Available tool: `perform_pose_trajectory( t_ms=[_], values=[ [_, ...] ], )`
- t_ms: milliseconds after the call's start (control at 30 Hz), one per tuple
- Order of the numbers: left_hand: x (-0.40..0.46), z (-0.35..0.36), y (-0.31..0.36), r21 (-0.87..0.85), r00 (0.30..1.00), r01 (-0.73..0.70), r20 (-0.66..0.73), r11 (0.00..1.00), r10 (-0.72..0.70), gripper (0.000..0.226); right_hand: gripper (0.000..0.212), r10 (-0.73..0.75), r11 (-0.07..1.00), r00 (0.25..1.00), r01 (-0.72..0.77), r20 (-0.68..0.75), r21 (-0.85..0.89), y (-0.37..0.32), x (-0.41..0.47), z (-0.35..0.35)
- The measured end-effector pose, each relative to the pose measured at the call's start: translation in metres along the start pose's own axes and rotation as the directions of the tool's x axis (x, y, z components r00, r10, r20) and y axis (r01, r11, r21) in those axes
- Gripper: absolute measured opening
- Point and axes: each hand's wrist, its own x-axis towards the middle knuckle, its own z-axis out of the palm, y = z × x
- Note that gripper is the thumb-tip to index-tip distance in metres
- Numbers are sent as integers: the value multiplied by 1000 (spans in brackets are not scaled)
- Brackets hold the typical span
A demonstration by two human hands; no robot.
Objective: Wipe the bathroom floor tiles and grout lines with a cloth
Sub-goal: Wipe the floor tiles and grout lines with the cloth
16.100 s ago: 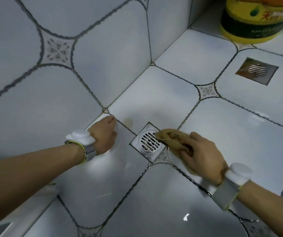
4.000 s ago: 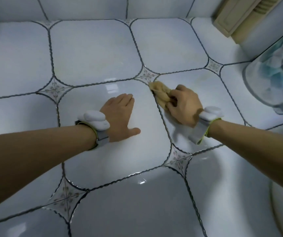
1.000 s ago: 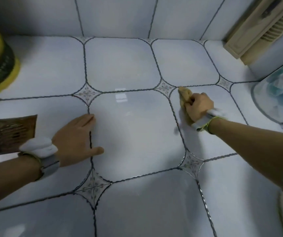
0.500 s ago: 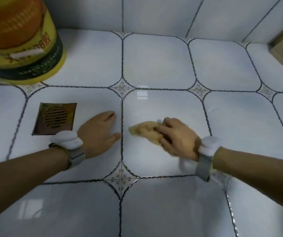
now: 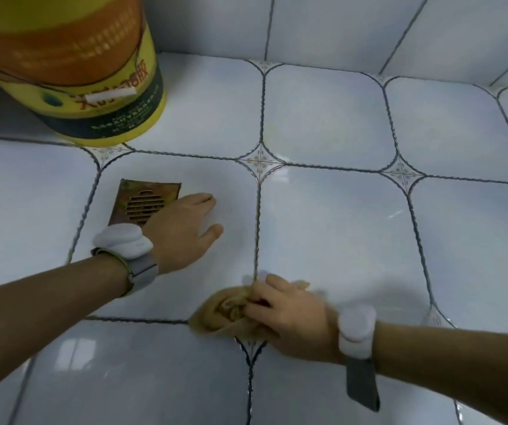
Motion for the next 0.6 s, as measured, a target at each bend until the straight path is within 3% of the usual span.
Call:
perform_pose_trajectory(
  t_ms=[67, 133, 167, 267, 300, 333, 400, 500, 600],
  values=[
    [-7, 2, -5, 20, 1000, -19, -11, 1000, 19, 63, 15, -39, 998, 999, 40, -35, 39, 20, 7, -7],
    [-10, 3, -6, 29, 999, -32, -23, 999, 33, 62, 16, 110, 994, 980, -113, -164, -7, 60, 31, -25],
    [-10, 4, -4, 22, 999, -24, -24, 999, 25, 62, 18, 245, 965, 932, -261, -267, -26, 87, 45, -37],
    [-5, 6, -1, 22, 1000, -29, -7, 999, 29, 61, 19, 618, 744, 663, -667, -423, 43, 146, 79, -71],
    [-3, 7, 0, 41, 999, -44, 7, 998, 44, 60, 19, 668, 691, 612, -721, -423, 46, 151, 85, -75],
    [-2, 8, 1, 61, 998, -57, 24, 997, 56, 59, 18, 675, 680, 611, -733, -414, 27, 149, 86, -76],
    [0, 9, 1, 81, 997, -57, 53, 995, 53, 59, 17, 595, 760, 708, -649, -380, -20, 127, 77, -69],
    [-1, 7, -1, 113, 995, -64, 77, 992, 56, 61, 23, 365, 920, 899, -389, -241, -57, 78, 30, -41],
    [-8, 1, -2, 147, 992, -83, 110, 986, 67, 64, 18, 134, 990, 984, -139, -114, -35, 21, -32, -8]
  ],
)
